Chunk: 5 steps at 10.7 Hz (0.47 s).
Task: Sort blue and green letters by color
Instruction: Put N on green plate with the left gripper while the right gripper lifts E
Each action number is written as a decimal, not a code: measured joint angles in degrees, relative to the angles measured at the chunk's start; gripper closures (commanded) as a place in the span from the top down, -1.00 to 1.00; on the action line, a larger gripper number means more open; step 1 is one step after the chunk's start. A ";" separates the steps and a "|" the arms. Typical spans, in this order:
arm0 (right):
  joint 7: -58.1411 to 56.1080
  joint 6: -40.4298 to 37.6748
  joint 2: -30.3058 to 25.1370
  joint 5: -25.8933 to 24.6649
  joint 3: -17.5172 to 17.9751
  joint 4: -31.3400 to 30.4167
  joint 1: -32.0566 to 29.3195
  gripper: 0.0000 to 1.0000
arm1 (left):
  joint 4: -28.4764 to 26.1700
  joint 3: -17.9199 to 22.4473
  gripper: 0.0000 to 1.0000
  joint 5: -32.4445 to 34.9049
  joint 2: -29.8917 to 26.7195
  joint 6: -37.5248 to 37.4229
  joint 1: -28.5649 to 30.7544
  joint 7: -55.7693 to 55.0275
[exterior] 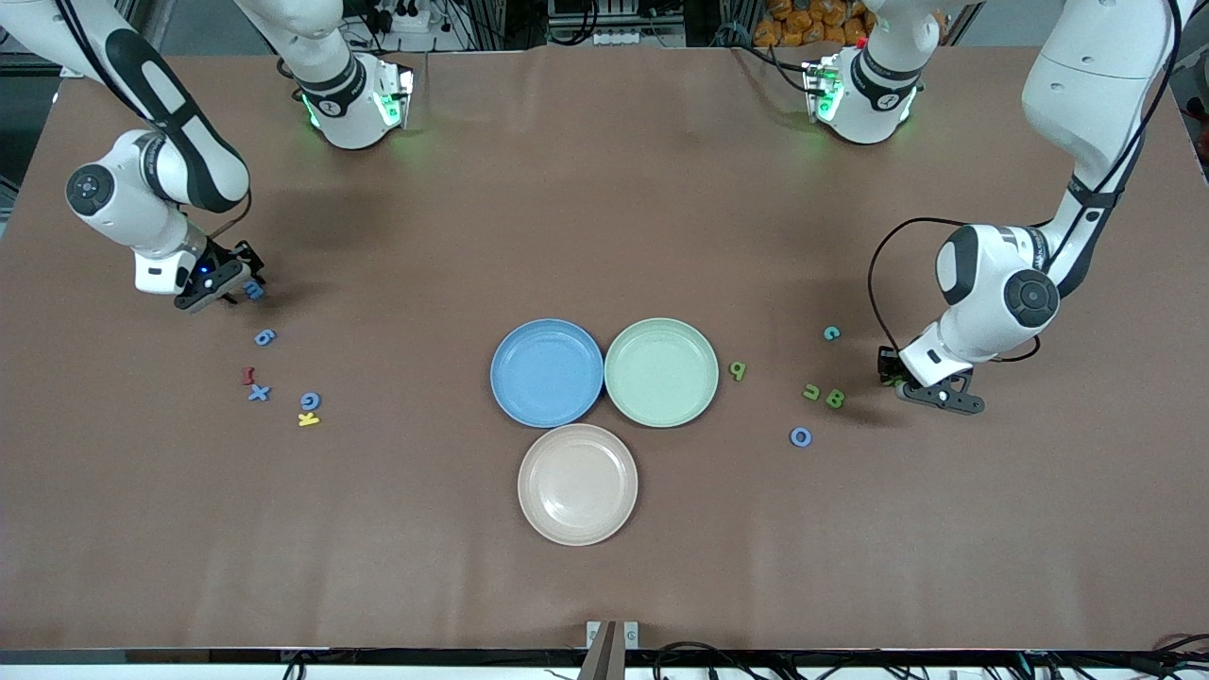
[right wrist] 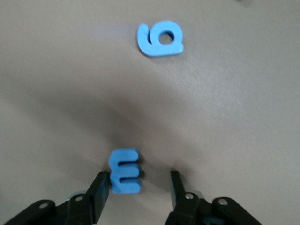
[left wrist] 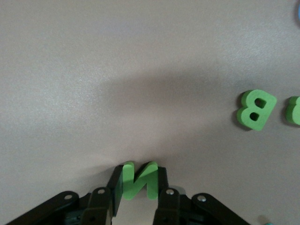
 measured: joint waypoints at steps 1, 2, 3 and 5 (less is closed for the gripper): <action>-0.02 0.60 0.18 -0.73 -0.29 -0.01 -0.48 0.15 | 0.36 -0.06 -1.00 0.00 -0.31 -0.25 -0.04 0.00; -0.03 1.41 0.36 -0.88 -0.51 -0.04 -0.54 0.19 | 1.14 -0.30 -1.00 0.00 -1.10 -1.83 -0.27 -0.43; -0.02 1.49 0.36 -0.88 -0.51 -0.06 -0.54 0.20 | 2.18 -0.58 -1.00 0.00 -2.22 -3.96 -1.28 -2.45; -0.02 1.82 0.42 -0.89 -0.61 -0.09 -0.54 0.20 | 4.90 -1.04 -1.00 0.00 -4.21 -8.21 -6.53 -11.05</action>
